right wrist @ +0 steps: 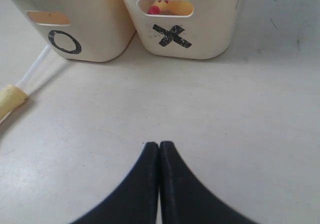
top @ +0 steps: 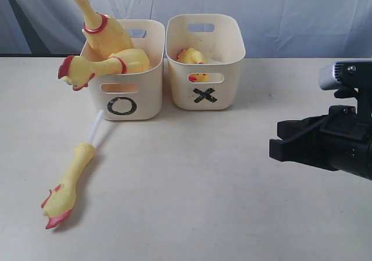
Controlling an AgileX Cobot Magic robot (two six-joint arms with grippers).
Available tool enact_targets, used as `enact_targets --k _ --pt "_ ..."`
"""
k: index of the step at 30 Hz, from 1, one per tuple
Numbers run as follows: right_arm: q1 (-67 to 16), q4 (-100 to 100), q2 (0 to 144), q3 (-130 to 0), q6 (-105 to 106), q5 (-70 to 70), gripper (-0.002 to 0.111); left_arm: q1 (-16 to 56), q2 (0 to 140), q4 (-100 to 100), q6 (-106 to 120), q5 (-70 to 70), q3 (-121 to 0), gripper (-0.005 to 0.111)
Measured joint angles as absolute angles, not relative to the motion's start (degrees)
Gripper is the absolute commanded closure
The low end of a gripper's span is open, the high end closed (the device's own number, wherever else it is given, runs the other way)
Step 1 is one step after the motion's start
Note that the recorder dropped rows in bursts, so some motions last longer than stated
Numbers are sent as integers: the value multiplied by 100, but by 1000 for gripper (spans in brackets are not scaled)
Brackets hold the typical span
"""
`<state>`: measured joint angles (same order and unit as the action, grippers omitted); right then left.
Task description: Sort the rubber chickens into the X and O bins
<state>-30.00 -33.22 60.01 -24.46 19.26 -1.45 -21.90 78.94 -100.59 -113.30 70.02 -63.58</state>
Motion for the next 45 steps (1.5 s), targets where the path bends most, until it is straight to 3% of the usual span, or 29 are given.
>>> enact_targets --k 15,32,45 --pt "-3000 -3322 6001 -2446 1926 -145 109 -2190 7519 -10059 -10626 6972 -5093 107" --pt "-3000 -3322 6001 -2446 1926 -145 109 -2190 4514 -10059 -10425 5256 -2907 107" --pt "-3000 -3322 6001 -2446 1926 -145 109 -2190 2721 -10048 -10837 5717 -2027 107"
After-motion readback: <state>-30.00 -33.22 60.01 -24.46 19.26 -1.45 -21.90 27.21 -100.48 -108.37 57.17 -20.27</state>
